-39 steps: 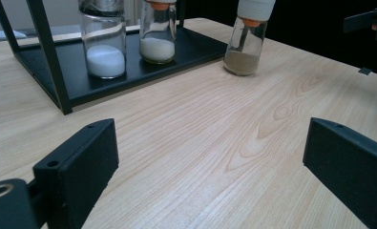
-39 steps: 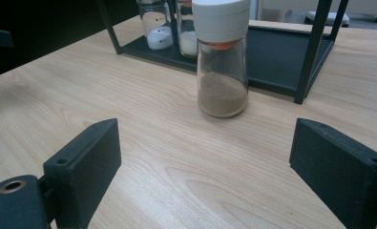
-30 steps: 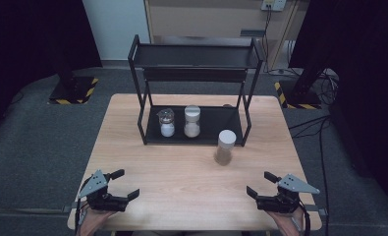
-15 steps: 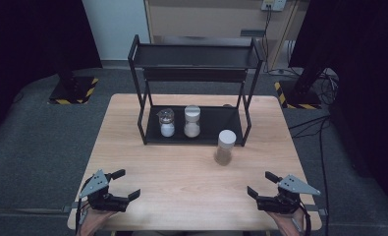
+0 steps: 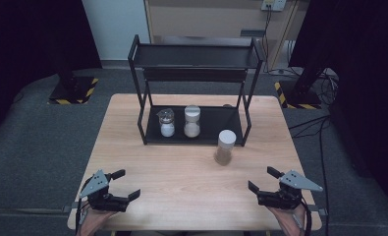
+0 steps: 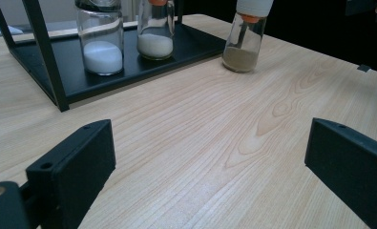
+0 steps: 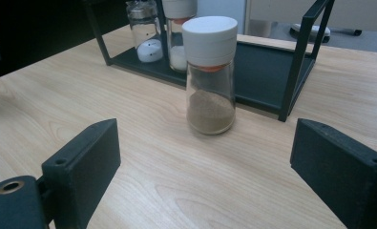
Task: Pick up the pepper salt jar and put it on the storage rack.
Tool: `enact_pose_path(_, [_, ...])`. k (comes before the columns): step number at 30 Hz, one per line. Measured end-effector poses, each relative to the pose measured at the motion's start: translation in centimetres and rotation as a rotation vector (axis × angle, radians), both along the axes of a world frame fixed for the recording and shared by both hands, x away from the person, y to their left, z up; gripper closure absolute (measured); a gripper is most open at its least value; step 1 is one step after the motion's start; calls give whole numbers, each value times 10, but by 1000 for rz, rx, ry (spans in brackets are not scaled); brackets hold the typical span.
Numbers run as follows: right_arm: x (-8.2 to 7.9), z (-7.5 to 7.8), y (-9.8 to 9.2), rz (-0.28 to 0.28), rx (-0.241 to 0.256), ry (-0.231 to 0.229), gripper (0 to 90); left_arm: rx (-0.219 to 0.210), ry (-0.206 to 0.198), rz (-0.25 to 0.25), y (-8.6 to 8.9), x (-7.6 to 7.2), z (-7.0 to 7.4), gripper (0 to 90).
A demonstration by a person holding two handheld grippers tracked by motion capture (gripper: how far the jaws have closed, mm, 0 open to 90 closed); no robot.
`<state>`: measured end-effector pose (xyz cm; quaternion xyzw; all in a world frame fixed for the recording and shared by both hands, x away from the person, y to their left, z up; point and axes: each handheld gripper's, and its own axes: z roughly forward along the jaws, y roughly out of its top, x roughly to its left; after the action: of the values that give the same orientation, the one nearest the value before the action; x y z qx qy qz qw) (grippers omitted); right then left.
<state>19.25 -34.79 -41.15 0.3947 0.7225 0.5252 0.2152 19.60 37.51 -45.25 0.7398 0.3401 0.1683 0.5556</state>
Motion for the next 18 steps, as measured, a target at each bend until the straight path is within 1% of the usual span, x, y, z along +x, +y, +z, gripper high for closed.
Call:
enact_pose_path(4, [4, 2, 0, -7, 13, 0, 97, -5, 1, 2, 1, 0, -1, 21])
enact_pose_path(6, [11, 6, 2, -6, 18, -1, 96, -2, 1, 2, 0, 0, 0, 21])
enact_pose_path(7, [11, 6, 2, -6, 18, -1, 96, -2, 0, 2, 0, -1, 0, 21])
enact_pose_path(8, [16, 8, 4, -2, 24, 1, 96, -1, -1, 2, 0, -1, 0, 21])
enact_pose_path(9, [16, 8, 4, -2, 24, 1, 96, -1, -1, 2, 0, -1, 0, 21])
enact_pose_path(10, [21, 12, 6, 4, 23, 3, 96, -4, 1, 2, 0, -1, 0, 21])
enact_pose_path(11, [21, 12, 6, 4, 23, 3, 96, -4, 1, 2, 0, -1, 0, 21])
enact_pose_path(12, [27, 15, 9, 14, 19, 6, 96, -5, 1, 2, 0, -1, 0, 21])
enact_pose_path(13, [27, 15, 9, 14, 19, 6, 96, -6, 1, 1, 0, 0, 0, 21])
enact_pose_path(14, [32, 18, 12, 21, 19, 6, 97, -4, 1, 0, 0, 0, 0, 21])
enact_pose_path(15, [32, 18, 12, 21, 19, 6, 97, -4, 1, 0, 0, 0, 0, 21])
enact_pose_path(16, [37, 22, 16, 31, 16, 5, 97, -3, 1, -1, 0, 0, 0, 21])
enact_pose_path(18, [40, 23, 18, 35, 11, 2, 97, -3, 0, 0, 0, -1, 0, 21])
